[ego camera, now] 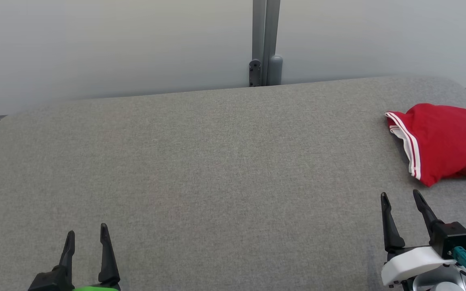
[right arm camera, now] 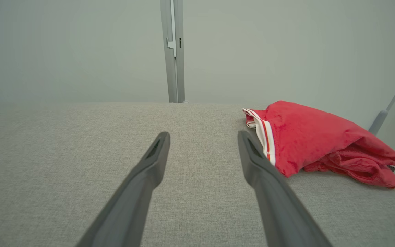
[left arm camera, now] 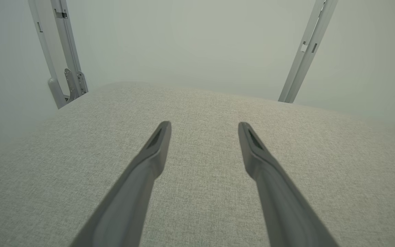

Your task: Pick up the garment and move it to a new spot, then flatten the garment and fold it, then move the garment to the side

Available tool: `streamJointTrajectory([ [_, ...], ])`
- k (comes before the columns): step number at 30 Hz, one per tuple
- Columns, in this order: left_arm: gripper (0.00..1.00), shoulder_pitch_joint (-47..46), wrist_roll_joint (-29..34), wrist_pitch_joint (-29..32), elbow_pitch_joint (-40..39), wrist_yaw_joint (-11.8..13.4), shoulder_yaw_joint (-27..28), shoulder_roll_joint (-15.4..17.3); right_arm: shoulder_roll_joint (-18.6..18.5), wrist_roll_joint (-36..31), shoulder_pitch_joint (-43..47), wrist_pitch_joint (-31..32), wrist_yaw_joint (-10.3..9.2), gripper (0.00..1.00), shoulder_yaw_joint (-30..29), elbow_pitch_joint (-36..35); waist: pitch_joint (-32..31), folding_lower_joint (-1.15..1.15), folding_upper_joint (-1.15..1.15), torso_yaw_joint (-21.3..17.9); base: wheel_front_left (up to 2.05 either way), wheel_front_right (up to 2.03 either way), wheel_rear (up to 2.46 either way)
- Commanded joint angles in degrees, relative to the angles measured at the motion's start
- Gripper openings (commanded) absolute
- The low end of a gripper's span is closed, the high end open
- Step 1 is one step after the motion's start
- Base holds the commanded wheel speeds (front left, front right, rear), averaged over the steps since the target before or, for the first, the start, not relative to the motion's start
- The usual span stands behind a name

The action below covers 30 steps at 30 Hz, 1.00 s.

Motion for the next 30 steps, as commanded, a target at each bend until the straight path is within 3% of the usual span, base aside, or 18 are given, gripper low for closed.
streamJointTrajectory([
  [1, 1.0, -0.62, -0.2, 0.01, 0.13, -0.22, 0.12, 0.17, -0.03, -0.56, -0.65, -0.15, -0.06, 1.0, -0.09, 0.17, -0.04, 0.0, 0.0, 0.17, 0.0, 0.0, 0.0],
  [5, 1.0, -0.41, -0.52, 0.01, 0.68, -0.36, -0.06, 0.17, 0.03, -0.56, -0.75, -0.15, -0.05, 1.0, 0.11, 0.37, -0.14, 0.0, 0.0, 0.43, 0.0, 0.0, 0.0],
  [6, 0.0, -0.41, -0.57, 0.0, 0.85, -0.57, -0.15, 0.17, 0.04, -0.57, -0.73, -0.15, -0.06, 0.0, 0.17, 0.34, -0.14, 0.0, 0.0, 0.49, 0.0, 0.0, 0.0],
  [11, 0.0, 0.62, -1.03, 0.26, 3.04, -0.43, -0.31, -0.24, 0.64, 0.37, 0.29, 0.43, 0.0, 0.0, 0.01, 2.59, -0.14, 0.0, 0.0, 0.48, 0.0, 0.0, 0.0],
  [30, 0.0, -2.93, -19.68, 5.44, 3.45, -2.24, 1.2, -0.14, 0.48, 22.49, -1.75, 5.58, -0.01, 0.0, -0.3, 2.52, 0.06, 0.0, 0.0, 0.37, 0.0, 0.0, 0.0],
])
